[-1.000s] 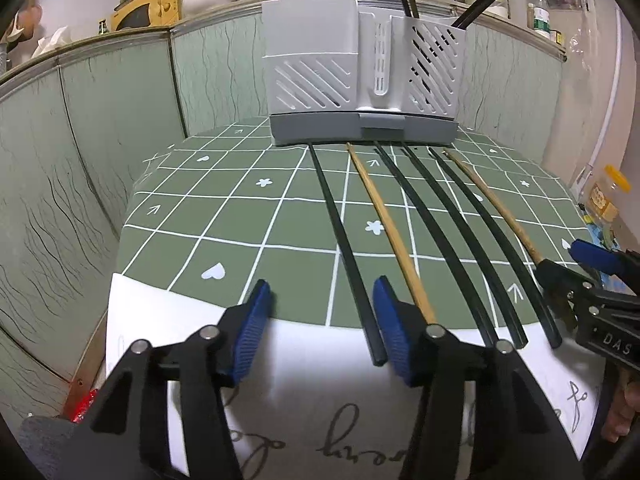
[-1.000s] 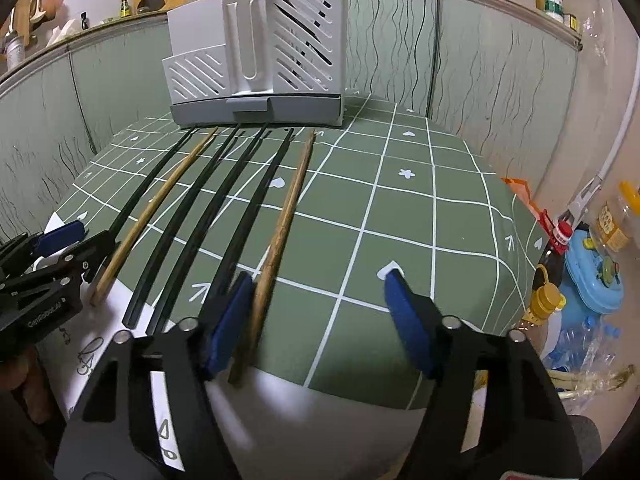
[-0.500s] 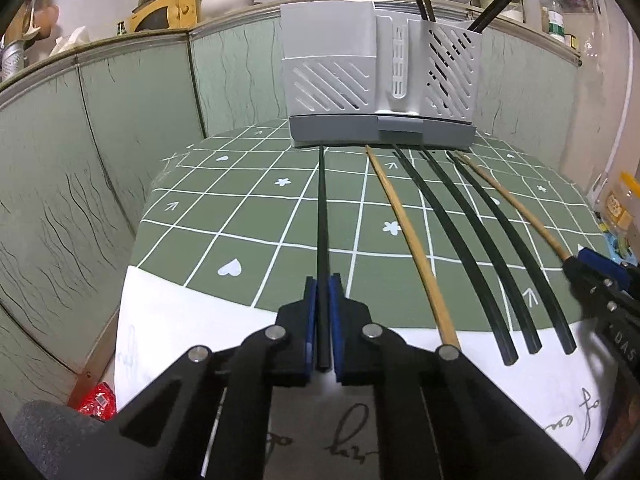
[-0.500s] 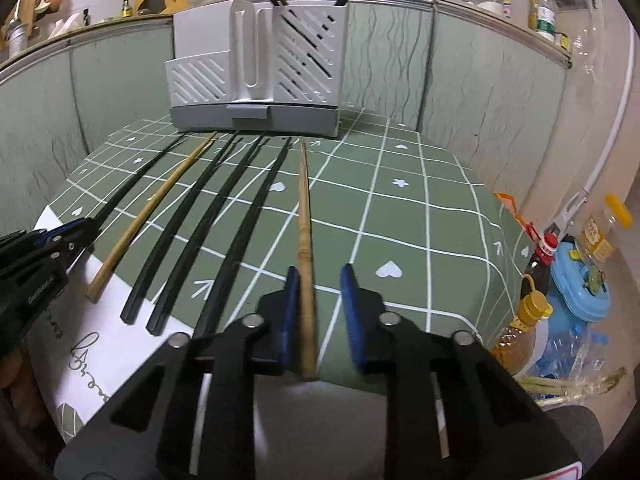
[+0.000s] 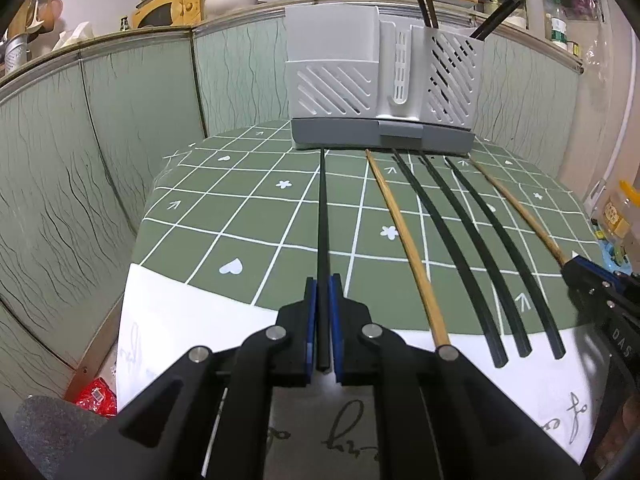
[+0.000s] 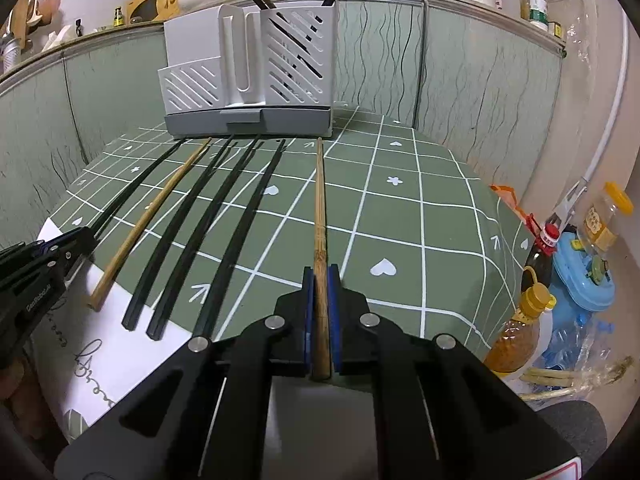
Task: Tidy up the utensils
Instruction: 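Lift both chopsticks and carry them up over the utensil holder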
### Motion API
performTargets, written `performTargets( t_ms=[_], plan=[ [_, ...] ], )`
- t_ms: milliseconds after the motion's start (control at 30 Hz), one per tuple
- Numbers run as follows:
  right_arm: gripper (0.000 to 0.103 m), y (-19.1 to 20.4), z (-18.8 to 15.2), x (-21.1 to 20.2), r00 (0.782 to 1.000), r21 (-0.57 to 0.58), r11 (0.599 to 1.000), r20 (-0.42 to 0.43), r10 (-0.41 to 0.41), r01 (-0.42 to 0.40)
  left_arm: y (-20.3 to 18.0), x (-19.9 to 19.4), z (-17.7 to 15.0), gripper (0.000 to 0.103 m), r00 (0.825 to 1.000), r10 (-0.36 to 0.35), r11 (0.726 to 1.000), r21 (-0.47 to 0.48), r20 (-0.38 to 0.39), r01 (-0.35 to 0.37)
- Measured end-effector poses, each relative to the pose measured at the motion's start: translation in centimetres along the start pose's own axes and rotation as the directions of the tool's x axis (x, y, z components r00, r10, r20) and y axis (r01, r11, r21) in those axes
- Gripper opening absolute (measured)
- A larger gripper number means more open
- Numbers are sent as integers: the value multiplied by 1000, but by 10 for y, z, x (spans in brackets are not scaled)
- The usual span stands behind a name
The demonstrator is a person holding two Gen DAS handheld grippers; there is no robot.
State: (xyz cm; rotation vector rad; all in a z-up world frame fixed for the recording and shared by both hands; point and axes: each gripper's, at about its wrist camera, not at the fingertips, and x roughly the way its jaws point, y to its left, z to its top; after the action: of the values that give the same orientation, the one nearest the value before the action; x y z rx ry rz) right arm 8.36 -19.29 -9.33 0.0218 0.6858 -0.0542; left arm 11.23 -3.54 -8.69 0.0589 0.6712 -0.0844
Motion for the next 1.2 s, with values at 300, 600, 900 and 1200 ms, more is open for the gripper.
performTargets(
  t_ms=[300,600,900,1200],
  plan=[
    [6,5,10,-15,1000,-6,1000,3,25,-25,3,-16,11,8,1000,-11,1000,-5,29,11],
    [7,1,30,-41,998,6,998,30,62,-62,2,-37,31,8,998,-28,1000,3,62,28],
    [7,-5,46,-52,997,16,997,38,74,-75,5,-53,50,8,996,-33,999,5,86,32],
    [7,-7,56,-60,995,19,997,62,79,-80,10,-64,63,8,994,-24,1000,7,110,24]
  ],
)
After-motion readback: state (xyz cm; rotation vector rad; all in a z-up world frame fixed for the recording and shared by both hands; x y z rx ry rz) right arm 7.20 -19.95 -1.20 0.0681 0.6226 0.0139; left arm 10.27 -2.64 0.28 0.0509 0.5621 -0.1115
